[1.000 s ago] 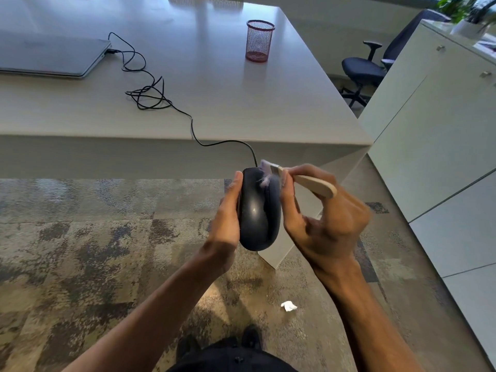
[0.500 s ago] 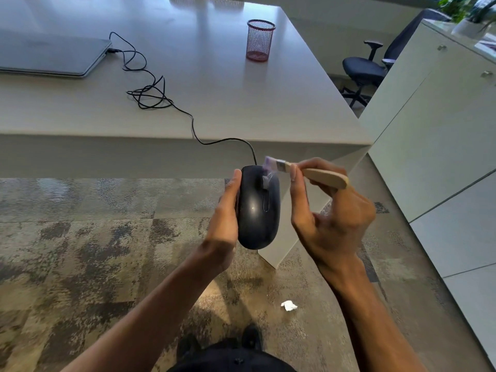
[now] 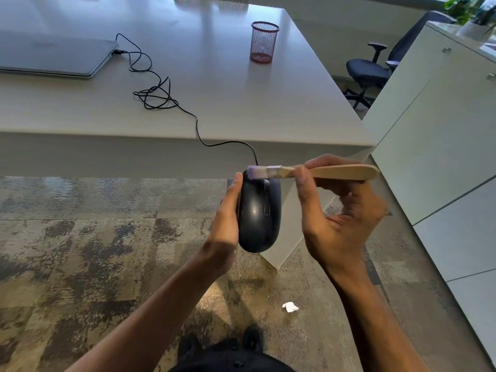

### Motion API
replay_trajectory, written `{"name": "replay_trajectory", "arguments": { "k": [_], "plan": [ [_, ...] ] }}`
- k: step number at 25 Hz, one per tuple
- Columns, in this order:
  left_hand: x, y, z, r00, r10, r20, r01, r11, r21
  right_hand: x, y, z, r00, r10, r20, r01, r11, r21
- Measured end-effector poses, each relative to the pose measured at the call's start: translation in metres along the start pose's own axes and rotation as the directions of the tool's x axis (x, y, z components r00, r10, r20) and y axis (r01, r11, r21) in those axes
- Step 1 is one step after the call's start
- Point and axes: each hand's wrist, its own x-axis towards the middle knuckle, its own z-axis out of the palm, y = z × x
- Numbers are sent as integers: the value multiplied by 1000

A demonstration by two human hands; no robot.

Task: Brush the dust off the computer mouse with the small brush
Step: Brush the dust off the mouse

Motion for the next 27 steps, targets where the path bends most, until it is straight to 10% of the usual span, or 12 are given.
{"name": "replay_trajectory", "arguments": {
  "k": [14, 27],
  "plan": [
    [3, -6, -8, 999, -3, 46, 8, 994, -107, 12, 11, -5, 951, 304, -54, -299, 951, 84],
    [0, 4, -15, 980, -40, 197, 72, 985, -159, 38, 14, -33, 931, 265, 252, -286, 957, 49]
  ]
}}
